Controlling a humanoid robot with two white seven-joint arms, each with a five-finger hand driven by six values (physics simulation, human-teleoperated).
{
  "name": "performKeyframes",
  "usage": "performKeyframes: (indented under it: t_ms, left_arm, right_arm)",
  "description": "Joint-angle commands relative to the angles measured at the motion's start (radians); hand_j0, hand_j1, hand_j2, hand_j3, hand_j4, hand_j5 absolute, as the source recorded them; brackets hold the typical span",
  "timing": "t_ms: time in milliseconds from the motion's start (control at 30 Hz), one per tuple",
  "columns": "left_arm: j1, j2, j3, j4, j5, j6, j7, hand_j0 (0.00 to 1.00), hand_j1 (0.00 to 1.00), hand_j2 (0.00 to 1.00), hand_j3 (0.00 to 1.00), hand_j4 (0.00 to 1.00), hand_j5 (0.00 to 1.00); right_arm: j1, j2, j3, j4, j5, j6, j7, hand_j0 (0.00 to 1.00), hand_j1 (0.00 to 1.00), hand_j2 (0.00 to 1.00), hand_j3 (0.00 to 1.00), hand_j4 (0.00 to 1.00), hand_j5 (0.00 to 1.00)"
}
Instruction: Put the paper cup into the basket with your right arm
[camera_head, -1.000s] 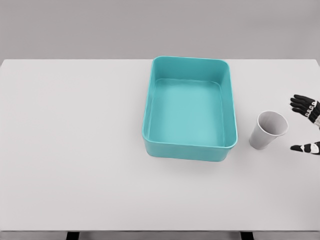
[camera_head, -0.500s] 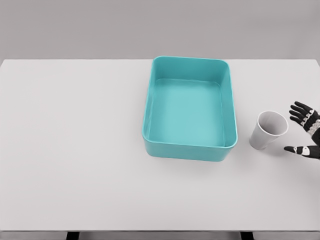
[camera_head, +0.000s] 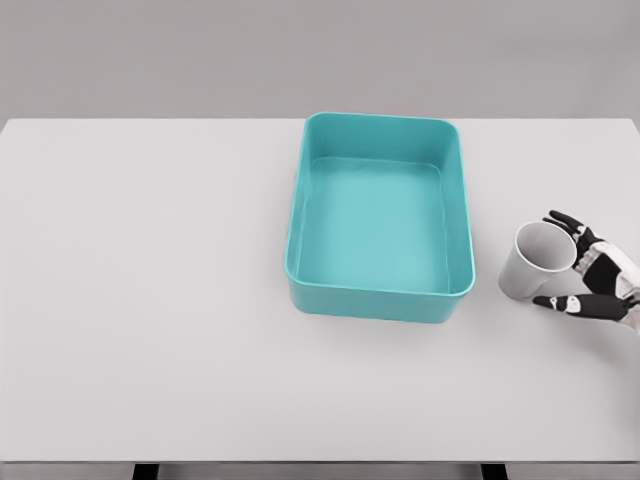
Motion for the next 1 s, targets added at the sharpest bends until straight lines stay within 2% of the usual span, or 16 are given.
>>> performKeyframes:
  t_ms: [0, 333, 433, 500, 567, 733, 800, 833, 867, 967]
  left_arm:
    - [0.0, 0.0, 0.0, 0.0, 0.0, 0.0, 0.0, 1.0, 1.0, 1.0, 1.0, 1.0, 1.0]
    - [0.0, 0.0, 0.0, 0.0, 0.0, 0.0, 0.0, 1.0, 1.0, 1.0, 1.0, 1.0, 1.0]
    - [0.0, 0.0, 0.0, 0.0, 0.0, 0.0, 0.0, 1.0, 1.0, 1.0, 1.0, 1.0, 1.0]
    - [0.0, 0.0, 0.0, 0.0, 0.0, 0.0, 0.0, 1.0, 1.0, 1.0, 1.0, 1.0, 1.0]
    - [0.0, 0.0, 0.0, 0.0, 0.0, 0.0, 0.0, 1.0, 1.0, 1.0, 1.0, 1.0, 1.0]
    - [0.0, 0.0, 0.0, 0.0, 0.0, 0.0, 0.0, 1.0, 1.0, 1.0, 1.0, 1.0, 1.0]
    - [0.0, 0.0, 0.0, 0.0, 0.0, 0.0, 0.0, 1.0, 1.0, 1.0, 1.0, 1.0, 1.0]
    - [0.0, 0.0, 0.0, 0.0, 0.0, 0.0, 0.0, 1.0, 1.0, 1.0, 1.0, 1.0, 1.0]
    - [0.0, 0.0, 0.0, 0.0, 0.0, 0.0, 0.0, 1.0, 1.0, 1.0, 1.0, 1.0, 1.0]
    - [0.0, 0.0, 0.0, 0.0, 0.0, 0.0, 0.0, 1.0, 1.0, 1.0, 1.0, 1.0, 1.0]
  right_arm:
    - [0.0, -0.001, 0.009, -0.003, -0.006, 0.0, 0.0, 1.0, 1.0, 1.0, 1.0, 1.0, 1.0]
    - [-0.002, -0.001, 0.017, -0.005, -0.006, 0.0, 0.0, 1.0, 1.0, 1.0, 1.0, 1.0, 1.0]
    - [-0.021, 0.001, 0.031, 0.001, 0.005, 0.0, 0.0, 1.0, 1.0, 1.0, 1.0, 1.0, 1.0]
    - [-0.043, 0.036, 0.04, 0.006, 0.017, 0.002, 0.0, 1.0, 1.0, 1.0, 1.0, 1.0, 1.0]
    - [-0.054, 0.042, 0.042, 0.001, 0.047, 0.028, 0.0, 1.0, 1.0, 1.0, 1.0, 1.0, 1.0]
    - [-0.058, 0.042, 0.042, -0.003, 0.054, 0.03, 0.0, 0.99, 0.99, 0.99, 0.99, 0.99, 0.99]
    - [-0.058, 0.042, 0.04, -0.003, 0.054, 0.031, 0.0, 0.77, 0.77, 0.77, 0.77, 0.77, 0.77]
    - [-0.058, 0.042, 0.04, -0.003, 0.054, 0.031, 0.0, 0.74, 0.74, 0.74, 0.74, 0.74, 0.74]
    - [-0.058, 0.042, 0.039, 0.0, 0.054, 0.031, 0.0, 0.63, 0.63, 0.63, 0.63, 0.63, 0.63]
    - [-0.058, 0.041, 0.037, 0.0, 0.054, 0.031, 0.0, 0.53, 0.53, 0.53, 0.53, 0.53, 0.53]
